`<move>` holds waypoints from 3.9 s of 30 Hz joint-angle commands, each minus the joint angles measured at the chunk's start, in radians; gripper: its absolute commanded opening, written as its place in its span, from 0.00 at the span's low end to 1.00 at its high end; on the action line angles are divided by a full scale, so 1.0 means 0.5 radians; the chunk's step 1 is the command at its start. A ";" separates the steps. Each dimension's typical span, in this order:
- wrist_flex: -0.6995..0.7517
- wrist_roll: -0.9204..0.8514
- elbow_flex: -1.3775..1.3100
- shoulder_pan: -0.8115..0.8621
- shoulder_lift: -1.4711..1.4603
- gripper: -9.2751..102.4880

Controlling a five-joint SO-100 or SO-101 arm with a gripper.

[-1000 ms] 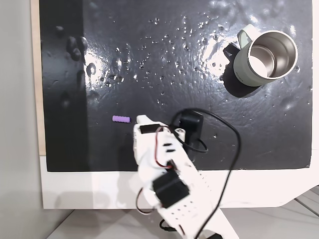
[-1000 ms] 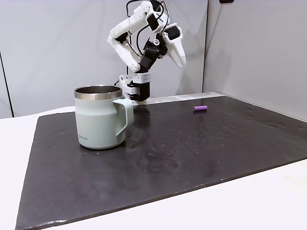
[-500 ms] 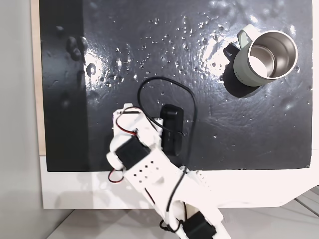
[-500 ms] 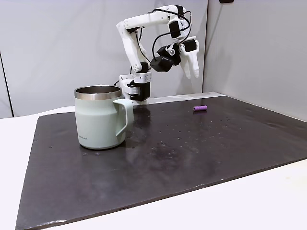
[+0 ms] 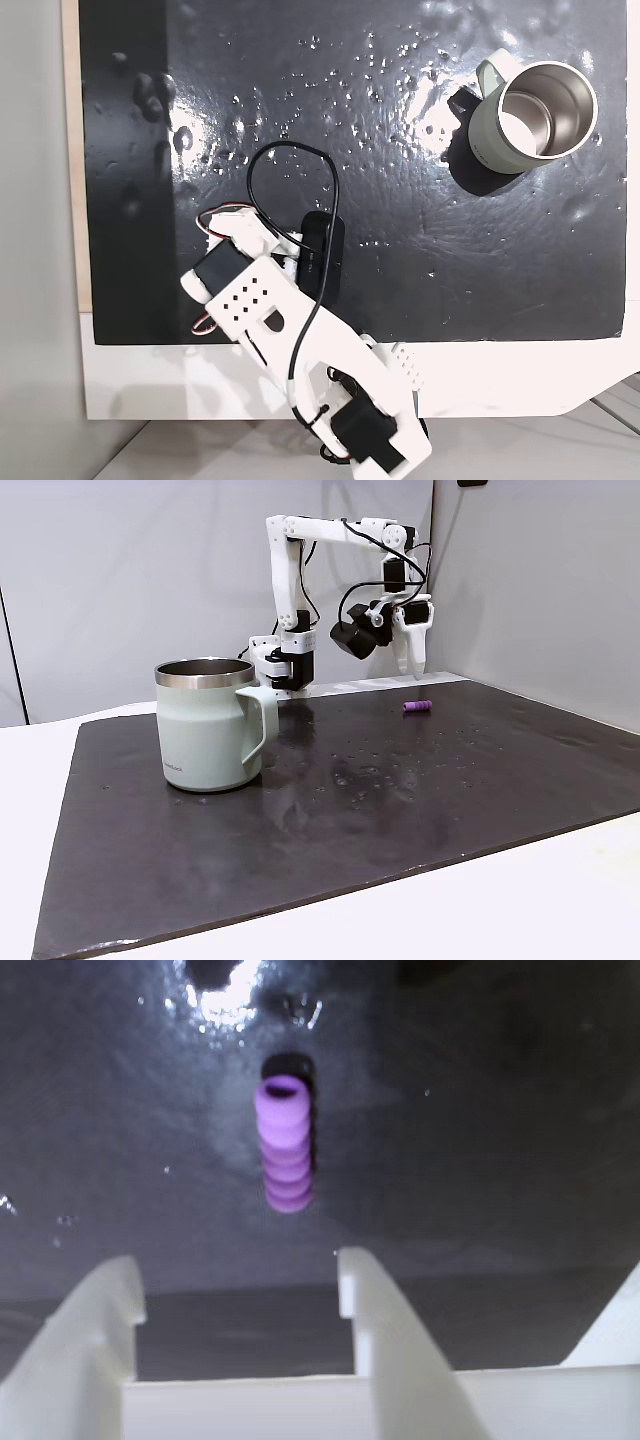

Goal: Grasp a pengrip and put it in the cup.

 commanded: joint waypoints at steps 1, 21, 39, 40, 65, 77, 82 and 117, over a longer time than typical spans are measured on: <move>-0.058 0.034 -0.077 -0.046 -0.074 0.26; -0.212 0.040 -0.276 -0.037 -0.672 0.26; -0.178 0.034 -0.374 -0.028 -0.755 0.09; -0.153 0.031 -0.396 -0.025 -0.736 0.09; 0.742 -0.641 -1.420 0.135 0.025 0.08; 0.752 -1.000 -0.807 0.792 0.641 0.08; 0.755 -1.298 -0.733 1.209 0.764 0.08; 0.742 -2.194 -2.951 2.642 -1.117 0.08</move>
